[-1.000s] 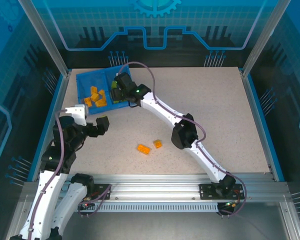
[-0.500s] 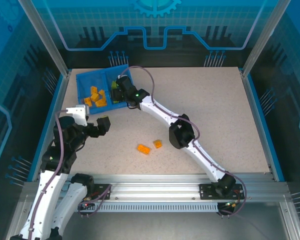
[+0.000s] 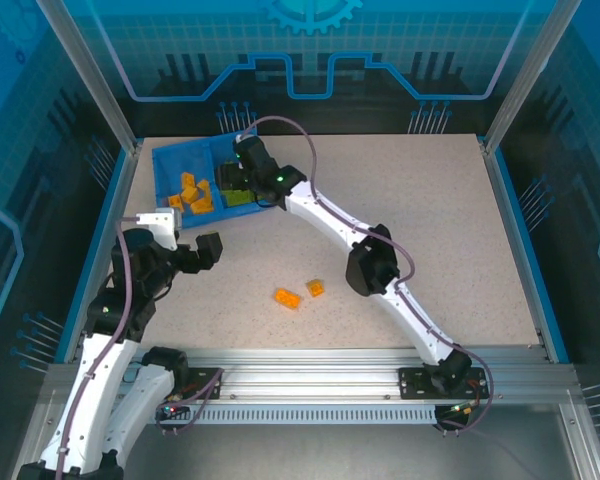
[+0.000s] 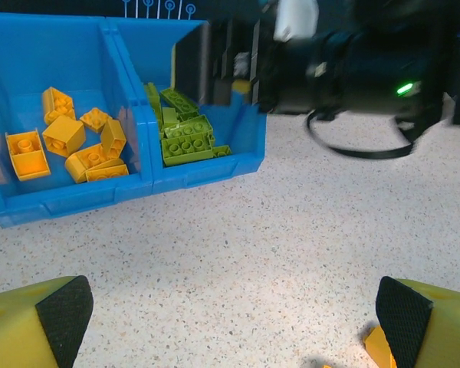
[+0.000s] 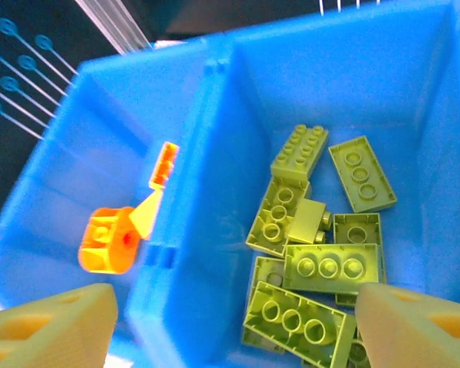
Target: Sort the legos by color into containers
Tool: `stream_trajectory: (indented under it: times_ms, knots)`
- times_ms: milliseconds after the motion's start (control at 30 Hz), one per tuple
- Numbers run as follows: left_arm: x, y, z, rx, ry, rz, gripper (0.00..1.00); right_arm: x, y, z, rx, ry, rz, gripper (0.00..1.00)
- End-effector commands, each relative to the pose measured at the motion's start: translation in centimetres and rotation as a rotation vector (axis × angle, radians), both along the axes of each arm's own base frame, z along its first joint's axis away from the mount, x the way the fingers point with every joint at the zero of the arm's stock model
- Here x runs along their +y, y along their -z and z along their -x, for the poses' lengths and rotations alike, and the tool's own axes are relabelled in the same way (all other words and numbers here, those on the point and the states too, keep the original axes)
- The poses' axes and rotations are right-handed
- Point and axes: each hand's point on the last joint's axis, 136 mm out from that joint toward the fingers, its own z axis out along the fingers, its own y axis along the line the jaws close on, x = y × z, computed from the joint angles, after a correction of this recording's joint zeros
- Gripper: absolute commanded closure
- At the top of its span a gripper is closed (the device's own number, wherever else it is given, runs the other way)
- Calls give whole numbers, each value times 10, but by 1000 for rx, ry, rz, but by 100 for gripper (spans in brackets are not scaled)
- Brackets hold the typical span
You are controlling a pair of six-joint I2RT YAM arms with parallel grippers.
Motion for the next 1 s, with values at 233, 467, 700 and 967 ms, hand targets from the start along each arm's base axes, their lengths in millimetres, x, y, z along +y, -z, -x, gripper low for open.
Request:
stream_trajectory:
  times_ms: [233,467,700,967]
  knots:
    - [-31,20,-9,193,83,196,1,-88,-126,112,92,-303,-75,8]
    - [-63,71,3,552,-73,399,1,-164,-110,218,141,-413,-26,0]
    - [-114,145,47,899,-401,766,2,-235,-67,267,210,-235,25,0]
    - [-137,153,56,964,-468,626,1,-259,-47,278,240,-156,45,0]
